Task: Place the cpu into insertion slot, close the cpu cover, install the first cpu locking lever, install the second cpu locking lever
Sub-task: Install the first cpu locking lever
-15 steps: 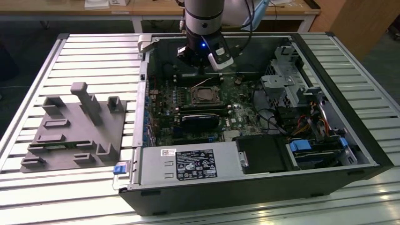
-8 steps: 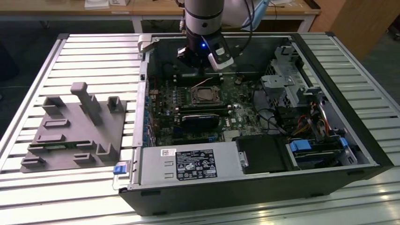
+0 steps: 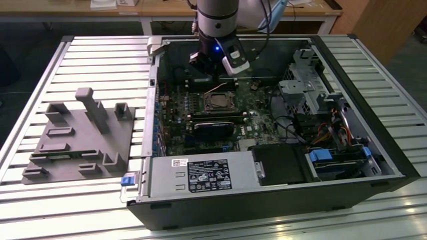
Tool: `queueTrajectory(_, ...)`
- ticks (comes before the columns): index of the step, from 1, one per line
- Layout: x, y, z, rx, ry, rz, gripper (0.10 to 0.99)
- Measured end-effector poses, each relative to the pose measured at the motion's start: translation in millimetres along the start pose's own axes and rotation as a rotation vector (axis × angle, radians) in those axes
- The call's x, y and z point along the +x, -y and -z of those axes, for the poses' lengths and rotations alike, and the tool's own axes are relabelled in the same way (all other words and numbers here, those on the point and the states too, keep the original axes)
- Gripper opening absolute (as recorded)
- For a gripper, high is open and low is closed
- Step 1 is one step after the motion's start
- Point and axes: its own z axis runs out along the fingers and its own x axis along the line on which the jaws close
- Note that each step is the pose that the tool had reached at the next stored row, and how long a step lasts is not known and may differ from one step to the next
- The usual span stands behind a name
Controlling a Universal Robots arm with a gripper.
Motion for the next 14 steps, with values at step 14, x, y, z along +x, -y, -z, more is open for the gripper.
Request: queueTrajectory(14,0.1,0.3,-1.7,0.068,0.0129,-0.029,0.106)
